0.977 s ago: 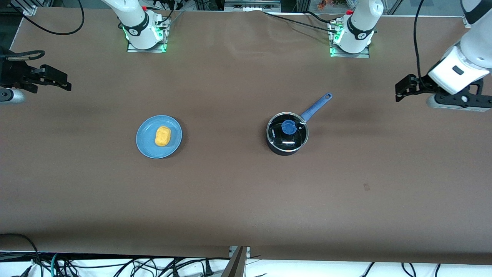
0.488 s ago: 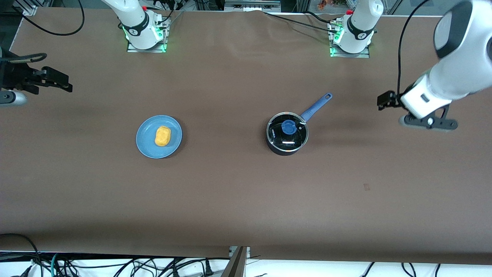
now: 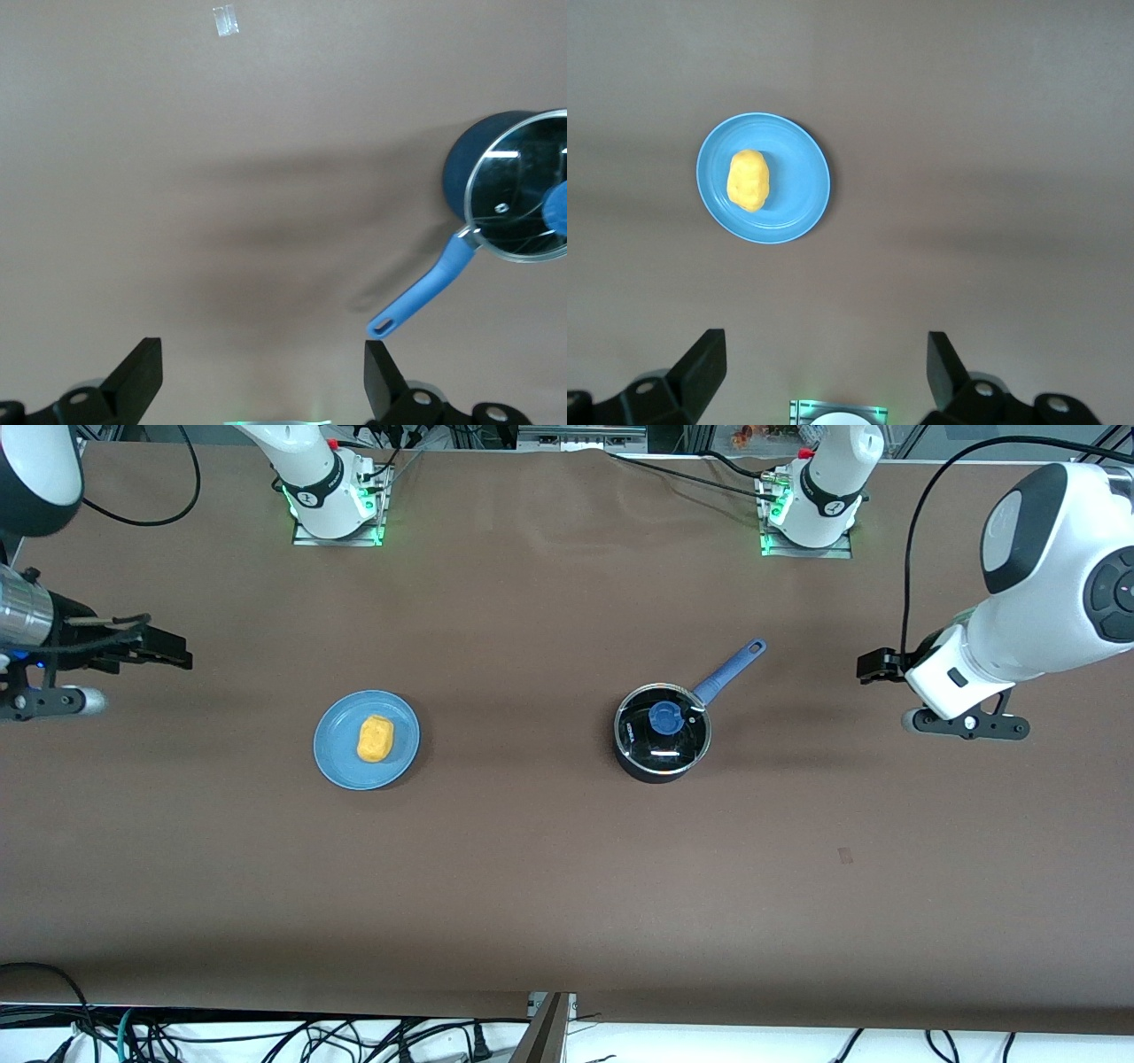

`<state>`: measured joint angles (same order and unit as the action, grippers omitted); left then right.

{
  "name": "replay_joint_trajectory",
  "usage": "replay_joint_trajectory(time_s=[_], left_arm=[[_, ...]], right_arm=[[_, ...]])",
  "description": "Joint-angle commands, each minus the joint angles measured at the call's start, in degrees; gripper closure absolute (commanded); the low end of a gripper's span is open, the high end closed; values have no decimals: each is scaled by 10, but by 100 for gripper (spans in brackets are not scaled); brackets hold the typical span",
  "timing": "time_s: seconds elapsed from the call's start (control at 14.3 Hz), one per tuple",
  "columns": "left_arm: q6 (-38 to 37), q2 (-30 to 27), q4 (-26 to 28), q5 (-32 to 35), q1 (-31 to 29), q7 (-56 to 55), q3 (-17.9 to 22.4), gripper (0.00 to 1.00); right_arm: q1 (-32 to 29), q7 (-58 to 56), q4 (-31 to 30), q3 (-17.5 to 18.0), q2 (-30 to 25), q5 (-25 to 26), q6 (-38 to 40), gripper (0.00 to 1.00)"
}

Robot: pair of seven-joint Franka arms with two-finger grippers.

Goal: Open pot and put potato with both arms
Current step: 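Move the left gripper toward the pot lid while the right gripper reaches the potato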

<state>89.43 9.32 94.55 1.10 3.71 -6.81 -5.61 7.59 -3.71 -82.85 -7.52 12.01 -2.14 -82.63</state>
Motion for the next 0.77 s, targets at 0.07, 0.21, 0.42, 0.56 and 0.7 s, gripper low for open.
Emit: replay_joint_trajectory(time_s=[0.07,0.21,0.42,0.56,0.7], left_arm=[[-25,11,-16,-30,16,-163,-73,0],[0,48,-18,-71,26,-245,-98,0],[77,105,-15,-84,63,-331,-107,0],[122,135,-7,-84,82,-362,-108,0],[158,161,-7,-80,104,-396,-107,0]], right_arm=[[9,3,-16,4,22,-8,-34,0],[29,6,-43,5,34,-9,-72,0],[42,64,-135,12,26,-10,-166,0],[44,85,-170,28,26,-10,-216,0],[45,129,-202,38,28,-10,-255,0]])
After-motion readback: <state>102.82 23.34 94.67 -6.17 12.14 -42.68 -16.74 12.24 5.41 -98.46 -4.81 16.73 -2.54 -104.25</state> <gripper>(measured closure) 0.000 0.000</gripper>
